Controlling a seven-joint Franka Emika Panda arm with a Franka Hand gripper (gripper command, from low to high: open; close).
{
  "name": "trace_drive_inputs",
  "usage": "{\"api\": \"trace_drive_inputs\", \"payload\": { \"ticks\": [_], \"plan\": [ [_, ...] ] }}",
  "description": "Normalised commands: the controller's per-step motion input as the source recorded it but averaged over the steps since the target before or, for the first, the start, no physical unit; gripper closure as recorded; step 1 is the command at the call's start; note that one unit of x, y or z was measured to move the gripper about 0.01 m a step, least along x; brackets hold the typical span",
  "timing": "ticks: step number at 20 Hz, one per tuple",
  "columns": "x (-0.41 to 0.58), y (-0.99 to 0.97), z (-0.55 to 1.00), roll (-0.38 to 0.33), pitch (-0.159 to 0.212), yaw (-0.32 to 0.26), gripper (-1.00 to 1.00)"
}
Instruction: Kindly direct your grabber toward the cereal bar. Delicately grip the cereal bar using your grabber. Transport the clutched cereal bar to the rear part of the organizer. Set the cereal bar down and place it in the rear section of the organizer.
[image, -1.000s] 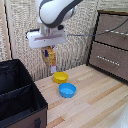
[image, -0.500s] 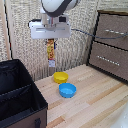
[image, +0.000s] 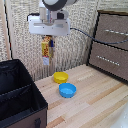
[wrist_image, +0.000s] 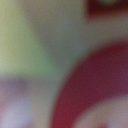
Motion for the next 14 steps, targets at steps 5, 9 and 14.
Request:
{"api": "trace_drive_inputs", "payload": {
  "ticks": [5, 9, 14],
  "plan": [
    [0.196, 0.47, 0.29, 0.079, 0.009, -0.186, 1.00],
    [0.423, 0.72, 0.28, 0.073, 0.041, -0.078, 1.00],
    [0.471, 0.79, 0.30, 0.058, 0.051, -0.053, 1.00]
  ]
}}
